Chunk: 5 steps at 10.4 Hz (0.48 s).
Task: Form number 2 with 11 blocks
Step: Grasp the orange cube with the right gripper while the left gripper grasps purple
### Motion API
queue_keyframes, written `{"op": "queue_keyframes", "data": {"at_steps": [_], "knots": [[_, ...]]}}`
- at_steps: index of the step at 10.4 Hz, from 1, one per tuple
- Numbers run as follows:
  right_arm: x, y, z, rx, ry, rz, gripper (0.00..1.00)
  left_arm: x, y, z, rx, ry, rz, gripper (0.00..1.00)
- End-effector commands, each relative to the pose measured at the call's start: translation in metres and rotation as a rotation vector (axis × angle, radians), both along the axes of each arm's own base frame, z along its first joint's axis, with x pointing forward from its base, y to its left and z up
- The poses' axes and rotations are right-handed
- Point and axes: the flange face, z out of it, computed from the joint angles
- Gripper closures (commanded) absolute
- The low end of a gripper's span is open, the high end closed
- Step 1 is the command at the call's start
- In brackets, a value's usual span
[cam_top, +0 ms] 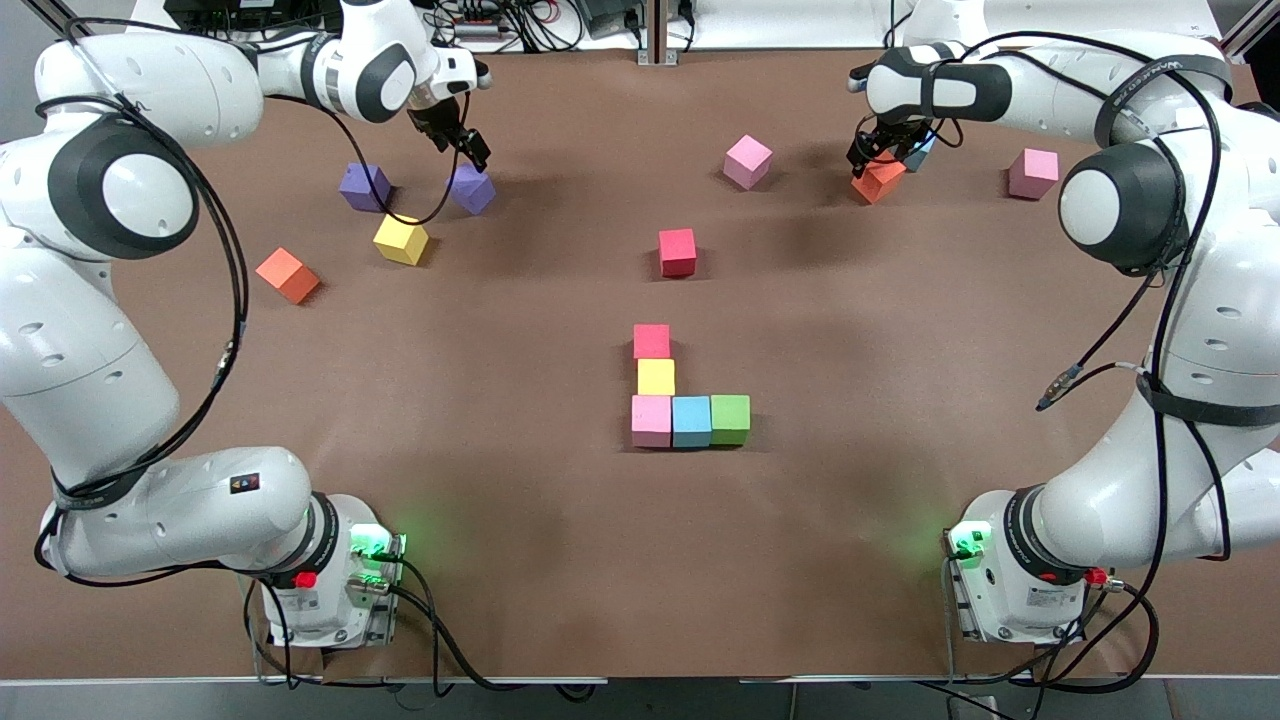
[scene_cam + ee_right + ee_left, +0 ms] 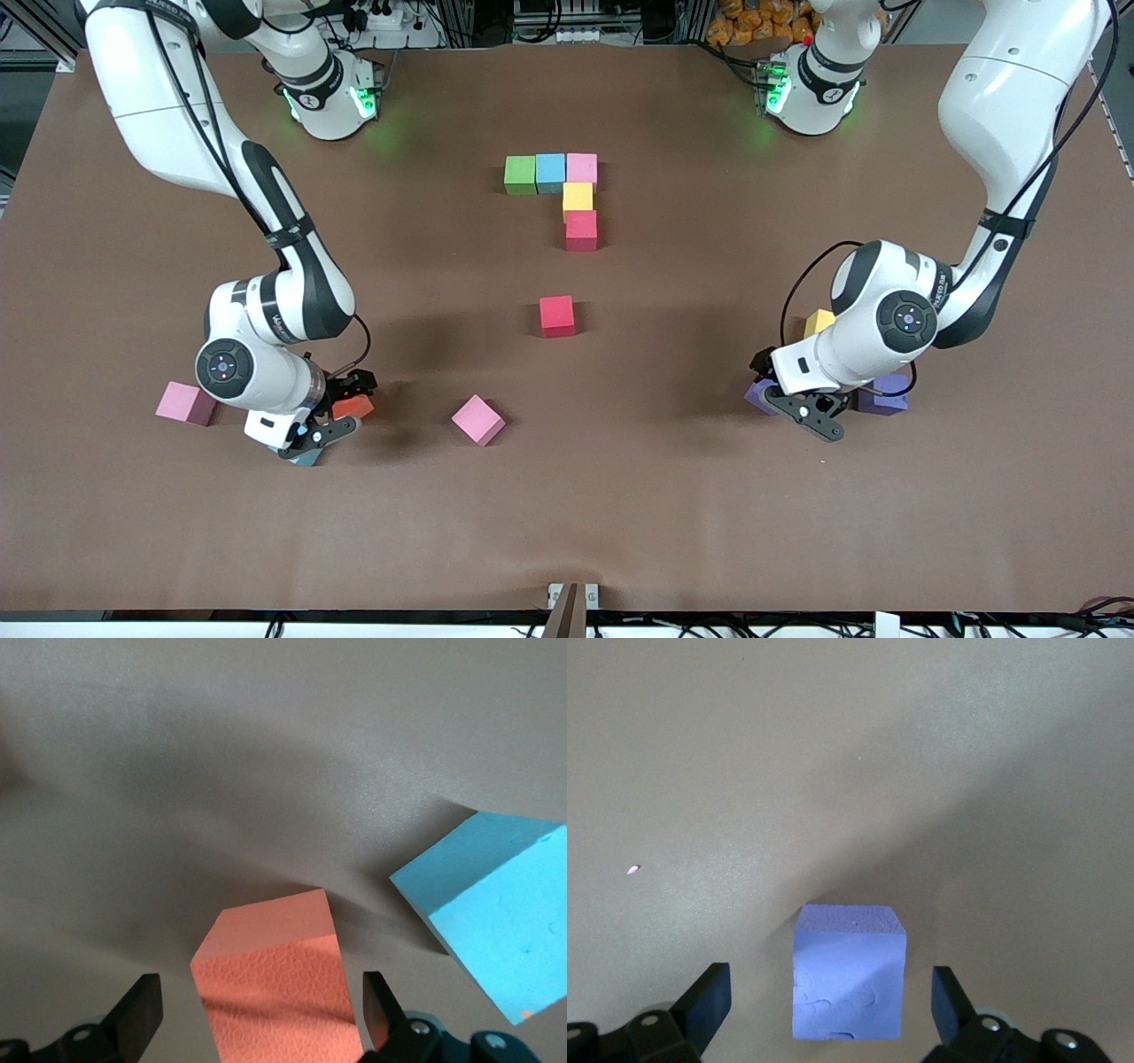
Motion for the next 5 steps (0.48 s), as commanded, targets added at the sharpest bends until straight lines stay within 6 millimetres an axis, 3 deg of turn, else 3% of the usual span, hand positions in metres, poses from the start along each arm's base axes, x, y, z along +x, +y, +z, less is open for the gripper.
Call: {"op": "queue_keyframes", "data": {"at_steps": [1,4,5], "knots": [[-0.007,-0.001,-0.009,0.006,-0.021,0.016,0.01,0.004,-0.001,0.000,0.015,-0.011,-0.021,0.00],[-0.007,-0.003,-0.010,0.004,-0.026,0.016,0.10,0.000,-0.005,-0.013,0.037,0.000,-0.050,0.00],[-0.007,-0.003,-0.012,0.002,-0.023,0.018,0.22,-0.004,-0.004,-0.017,0.060,0.002,-0.072,0.00]]}}
